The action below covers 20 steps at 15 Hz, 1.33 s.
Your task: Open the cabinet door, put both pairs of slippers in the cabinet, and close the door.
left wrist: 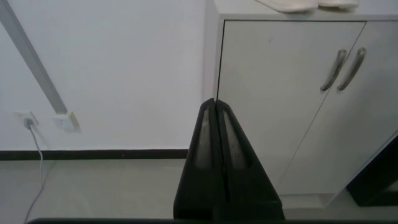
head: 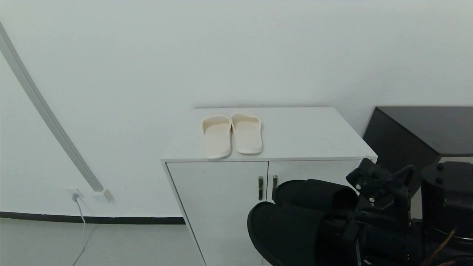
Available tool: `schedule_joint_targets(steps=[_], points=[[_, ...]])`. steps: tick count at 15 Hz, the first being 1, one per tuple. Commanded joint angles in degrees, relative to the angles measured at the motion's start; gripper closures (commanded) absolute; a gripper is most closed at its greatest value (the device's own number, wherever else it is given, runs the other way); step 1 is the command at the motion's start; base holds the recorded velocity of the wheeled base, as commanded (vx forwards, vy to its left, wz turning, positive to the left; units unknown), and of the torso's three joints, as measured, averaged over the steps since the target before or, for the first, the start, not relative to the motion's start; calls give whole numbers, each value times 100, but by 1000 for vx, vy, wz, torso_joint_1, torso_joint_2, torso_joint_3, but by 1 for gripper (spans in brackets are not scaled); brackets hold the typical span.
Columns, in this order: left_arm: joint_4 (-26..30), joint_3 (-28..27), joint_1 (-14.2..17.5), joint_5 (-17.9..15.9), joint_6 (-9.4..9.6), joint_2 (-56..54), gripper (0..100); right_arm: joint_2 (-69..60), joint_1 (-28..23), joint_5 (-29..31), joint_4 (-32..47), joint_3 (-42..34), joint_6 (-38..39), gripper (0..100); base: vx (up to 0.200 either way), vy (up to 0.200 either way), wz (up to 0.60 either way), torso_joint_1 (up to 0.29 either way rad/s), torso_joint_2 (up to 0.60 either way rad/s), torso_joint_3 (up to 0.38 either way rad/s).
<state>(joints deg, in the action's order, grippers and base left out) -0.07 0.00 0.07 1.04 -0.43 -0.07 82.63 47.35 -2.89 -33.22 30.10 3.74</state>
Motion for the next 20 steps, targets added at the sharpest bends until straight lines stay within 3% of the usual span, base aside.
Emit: schedule_joint_targets(steps=[1,9,10,20], points=[[-1,0,1,2,-1,7,100,-1,2,-1,0,-39,4,100,0,0,0,-227,559,320],[-1,0,1,2,-1,7,100,-115,11,-1,0,-101,-5,100,0,0,0,-208,529,316],[-1,0,1,2,-1,7,0,-115,11,-1,0,-109,-5,100,0,0,0,-173,505,320],[-1,0,1,-7,43,7,0,-45,29,-19,8,-162,-5,100,0,0,0,-141,472,329]])
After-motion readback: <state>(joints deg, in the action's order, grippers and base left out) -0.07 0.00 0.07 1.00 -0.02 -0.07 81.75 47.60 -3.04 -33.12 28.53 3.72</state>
